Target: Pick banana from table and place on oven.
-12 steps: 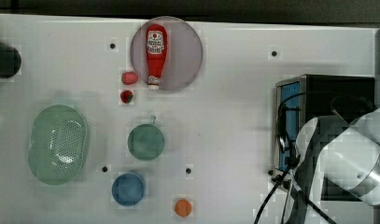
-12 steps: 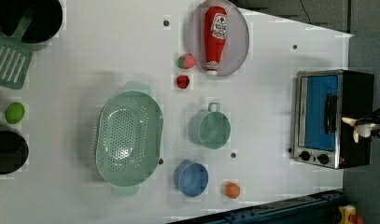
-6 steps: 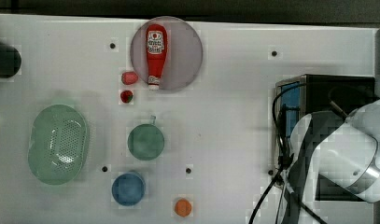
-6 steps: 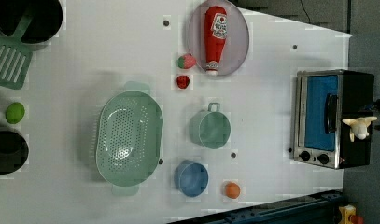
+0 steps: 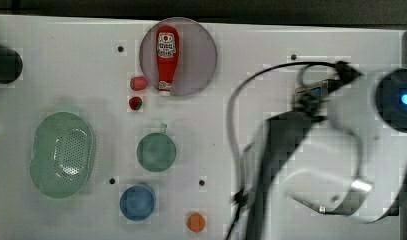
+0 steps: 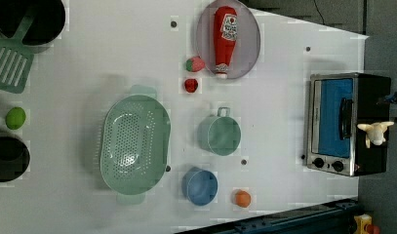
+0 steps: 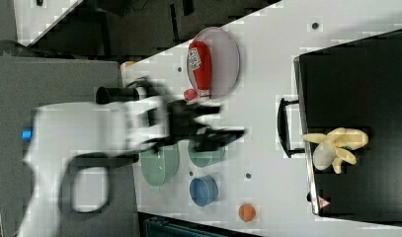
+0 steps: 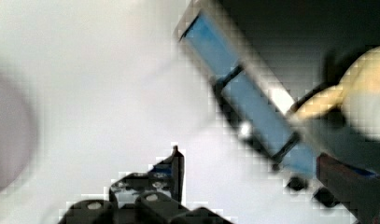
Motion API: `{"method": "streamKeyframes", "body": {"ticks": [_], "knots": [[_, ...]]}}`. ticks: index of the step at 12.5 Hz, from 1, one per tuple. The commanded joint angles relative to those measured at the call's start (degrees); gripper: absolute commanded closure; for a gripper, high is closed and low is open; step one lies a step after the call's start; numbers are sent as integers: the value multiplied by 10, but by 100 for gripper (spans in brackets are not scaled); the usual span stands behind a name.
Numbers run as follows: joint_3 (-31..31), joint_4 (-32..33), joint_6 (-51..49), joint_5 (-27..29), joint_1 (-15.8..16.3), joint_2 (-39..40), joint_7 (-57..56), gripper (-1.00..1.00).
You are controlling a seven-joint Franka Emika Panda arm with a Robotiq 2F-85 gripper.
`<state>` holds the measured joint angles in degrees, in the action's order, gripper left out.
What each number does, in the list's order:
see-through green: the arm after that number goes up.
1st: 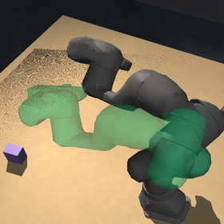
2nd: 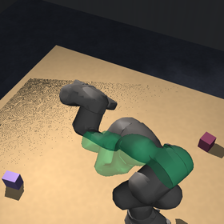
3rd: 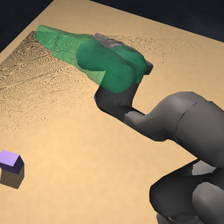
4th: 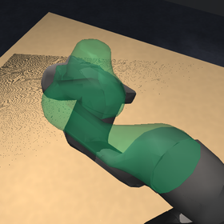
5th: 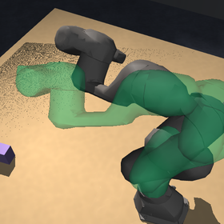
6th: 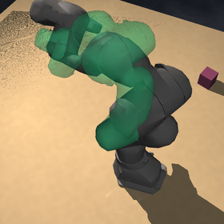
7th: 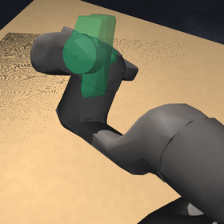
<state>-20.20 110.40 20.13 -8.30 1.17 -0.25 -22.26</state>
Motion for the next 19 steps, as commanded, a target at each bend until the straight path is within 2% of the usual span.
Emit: {"method": "streamKeyframes", "body": {"ticks": [1,3,5,11,19], "knots": [[71,-21,-78,22,20,-70,248,-100],[110,-14,-84,24,21,-105,375,-100],[140,2,-88,27,21,-137,413,-100],[147,69,-94,38,21,-203,372,-100],[144,81,-99,39,20,-215,358,-100]]}}
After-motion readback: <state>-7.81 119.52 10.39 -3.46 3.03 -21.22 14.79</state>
